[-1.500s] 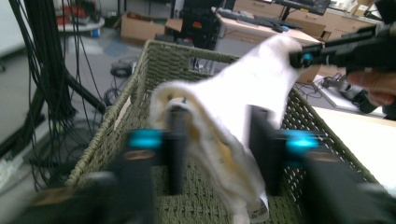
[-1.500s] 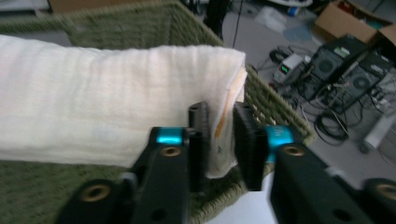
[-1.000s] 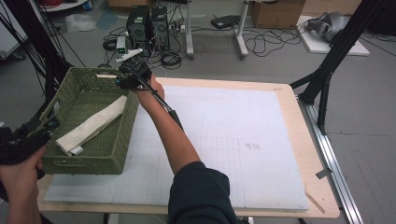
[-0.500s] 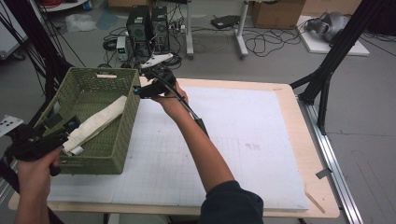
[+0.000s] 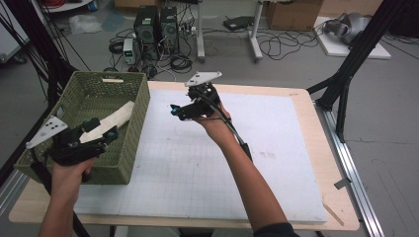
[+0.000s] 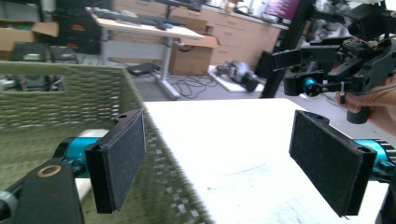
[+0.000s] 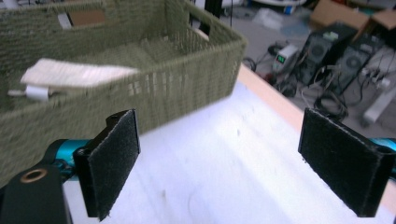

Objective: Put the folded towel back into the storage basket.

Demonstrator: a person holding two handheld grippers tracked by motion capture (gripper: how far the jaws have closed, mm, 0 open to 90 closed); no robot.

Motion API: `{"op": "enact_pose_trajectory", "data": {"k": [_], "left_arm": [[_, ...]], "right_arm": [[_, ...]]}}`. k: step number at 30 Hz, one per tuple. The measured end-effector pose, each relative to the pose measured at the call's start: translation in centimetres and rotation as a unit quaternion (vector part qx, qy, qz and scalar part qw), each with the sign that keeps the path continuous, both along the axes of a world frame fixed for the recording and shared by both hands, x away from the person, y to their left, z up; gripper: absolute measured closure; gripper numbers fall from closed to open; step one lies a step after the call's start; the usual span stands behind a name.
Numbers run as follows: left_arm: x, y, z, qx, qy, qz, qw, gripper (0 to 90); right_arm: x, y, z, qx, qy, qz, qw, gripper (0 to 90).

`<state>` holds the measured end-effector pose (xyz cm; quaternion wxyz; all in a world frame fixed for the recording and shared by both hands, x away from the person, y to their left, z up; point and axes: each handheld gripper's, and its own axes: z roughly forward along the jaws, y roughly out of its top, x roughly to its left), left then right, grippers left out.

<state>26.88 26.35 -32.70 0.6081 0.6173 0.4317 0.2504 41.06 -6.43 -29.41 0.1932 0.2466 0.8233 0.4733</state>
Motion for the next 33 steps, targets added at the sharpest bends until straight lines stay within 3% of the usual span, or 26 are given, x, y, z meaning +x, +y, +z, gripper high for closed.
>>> {"op": "enact_pose_trajectory", "data": {"k": [10,16,25,33], "left_arm": [[0.9,-3.8,-0.3,0.028,-0.001,-0.053,0.9982,21.3],[1.4,-5.5,-0.5,0.026,0.001,-0.079,0.9966,21.3],[2.1,-8.4,-1.1,0.034,-0.003,-0.115,0.9927,21.5],[2.9,-11.6,-2.3,0.049,-0.003,-0.145,0.9883,22.3]], "right_arm": [[-3.3,-7.0,-1.4,0.020,-0.004,-0.036,0.9991,12.0],[-5.1,-10.9,-2.4,0.032,-0.003,-0.069,0.9971,11.9],[-7.8,-16.3,-4.7,0.034,-0.013,-0.117,0.9924,11.8],[-9.7,-20.2,-7.1,0.045,0.001,-0.152,0.9874,11.7]]}}
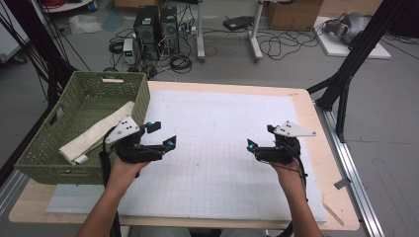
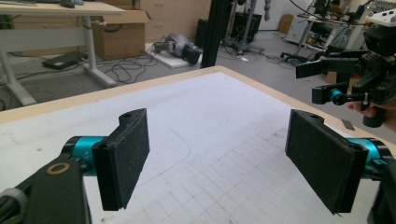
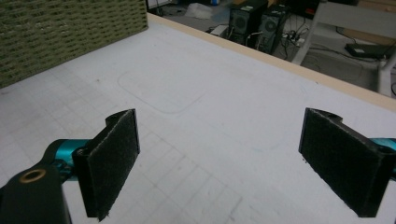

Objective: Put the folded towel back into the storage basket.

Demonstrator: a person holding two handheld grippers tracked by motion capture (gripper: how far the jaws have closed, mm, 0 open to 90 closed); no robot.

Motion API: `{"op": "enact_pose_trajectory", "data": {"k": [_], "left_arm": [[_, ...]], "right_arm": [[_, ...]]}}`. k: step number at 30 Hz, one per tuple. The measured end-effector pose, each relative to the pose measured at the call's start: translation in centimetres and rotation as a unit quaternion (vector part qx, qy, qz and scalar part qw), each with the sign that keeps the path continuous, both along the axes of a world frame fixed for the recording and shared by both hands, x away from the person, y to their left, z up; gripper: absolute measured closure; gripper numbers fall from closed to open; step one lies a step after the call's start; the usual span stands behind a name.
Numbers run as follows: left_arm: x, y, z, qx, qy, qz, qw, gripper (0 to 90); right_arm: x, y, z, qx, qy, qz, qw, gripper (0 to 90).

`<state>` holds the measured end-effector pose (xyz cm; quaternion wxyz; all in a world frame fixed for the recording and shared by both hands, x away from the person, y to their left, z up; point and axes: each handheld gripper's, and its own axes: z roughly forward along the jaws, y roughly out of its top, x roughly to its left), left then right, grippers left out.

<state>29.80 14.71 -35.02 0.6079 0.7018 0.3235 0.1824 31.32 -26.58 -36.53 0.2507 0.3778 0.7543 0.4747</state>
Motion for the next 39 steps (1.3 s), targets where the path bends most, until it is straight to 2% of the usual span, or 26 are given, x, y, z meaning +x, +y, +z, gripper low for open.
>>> {"op": "enact_pose_trajectory", "data": {"k": [2,6,12,14,20,39], "left_arm": [[0.1,-0.6,-0.4,0.008,-0.003,-0.005,1.0000,22.5],[0.1,-1.4,-1.3,0.011,-0.004,-0.008,0.9999,22.9],[0.1,-2.2,-3.0,0.016,0.000,-0.008,0.9998,23.0],[0.0,-2.5,-3.6,0.025,-0.002,-0.007,0.9997,23.3],[-0.2,-2.6,-5.0,0.032,-0.003,-0.007,0.9995,24.0],[-0.3,-2.6,-5.3,0.036,0.003,-0.004,0.9994,23.9]], "right_arm": [[-0.4,-0.6,-0.5,0.001,0.003,-0.007,1.0000,11.7],[-1.2,-1.7,-1.5,0.007,0.009,-0.017,0.9998,11.7],[-2.4,-2.5,-2.8,-0.004,0.009,-0.024,0.9997,11.7],[-2.6,-2.8,-3.1,-0.004,0.010,-0.026,0.9996,11.7],[-2.8,-2.9,-3.2,-0.005,0.005,-0.028,0.9996,11.7],[-2.8,-2.8,-3.7,-0.001,0.010,-0.031,0.9995,11.7]]}}
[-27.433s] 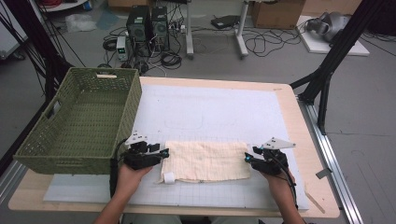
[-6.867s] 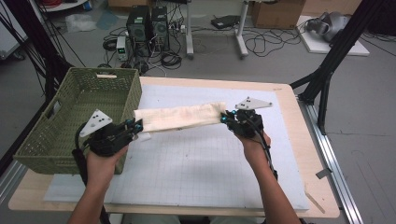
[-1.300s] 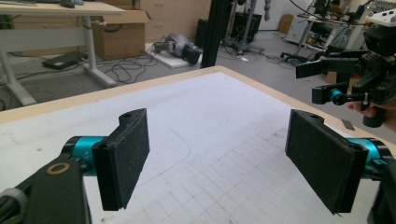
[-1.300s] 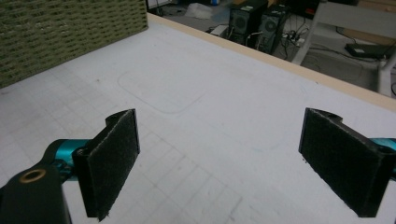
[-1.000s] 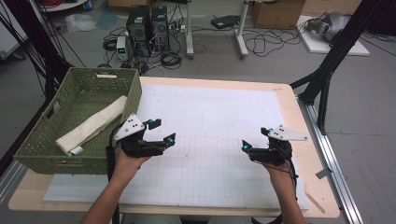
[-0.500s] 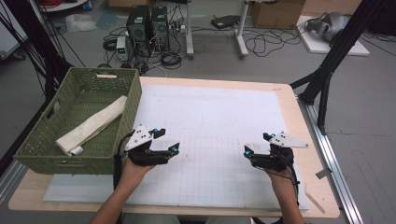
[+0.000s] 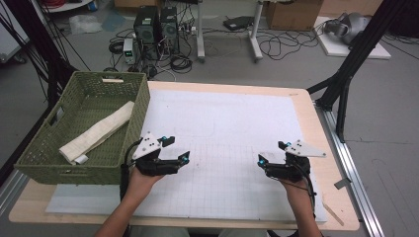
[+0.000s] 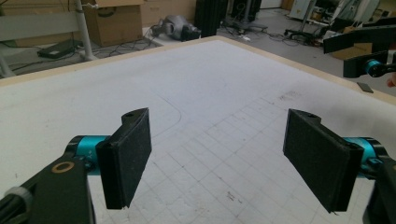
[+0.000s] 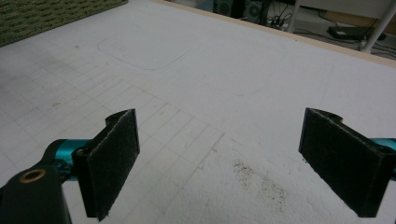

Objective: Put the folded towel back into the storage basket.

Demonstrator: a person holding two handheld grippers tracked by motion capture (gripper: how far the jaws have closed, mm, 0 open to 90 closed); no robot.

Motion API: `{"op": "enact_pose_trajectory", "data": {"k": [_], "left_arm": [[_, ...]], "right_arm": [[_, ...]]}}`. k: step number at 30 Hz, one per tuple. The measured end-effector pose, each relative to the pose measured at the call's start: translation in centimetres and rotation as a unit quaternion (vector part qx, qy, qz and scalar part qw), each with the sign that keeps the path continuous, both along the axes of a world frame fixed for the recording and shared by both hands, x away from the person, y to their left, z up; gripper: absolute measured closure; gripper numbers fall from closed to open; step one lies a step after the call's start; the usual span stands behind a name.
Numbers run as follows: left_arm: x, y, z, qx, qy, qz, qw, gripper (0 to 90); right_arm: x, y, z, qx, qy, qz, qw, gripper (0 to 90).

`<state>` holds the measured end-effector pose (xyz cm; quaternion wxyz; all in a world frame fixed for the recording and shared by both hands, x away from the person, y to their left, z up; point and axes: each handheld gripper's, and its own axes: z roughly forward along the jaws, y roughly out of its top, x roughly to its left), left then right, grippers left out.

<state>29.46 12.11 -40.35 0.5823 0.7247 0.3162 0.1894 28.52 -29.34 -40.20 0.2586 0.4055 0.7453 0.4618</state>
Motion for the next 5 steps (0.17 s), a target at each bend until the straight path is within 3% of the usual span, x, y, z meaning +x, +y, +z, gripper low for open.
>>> {"op": "enact_pose_trajectory", "data": {"k": [5], "left_arm": [[0.15,0.02,-0.07,-0.002,0.003,0.006,1.0000,24.0]], "right_arm": [[0.12,0.01,-0.11,0.003,0.002,0.002,1.0000,11.7]]}}
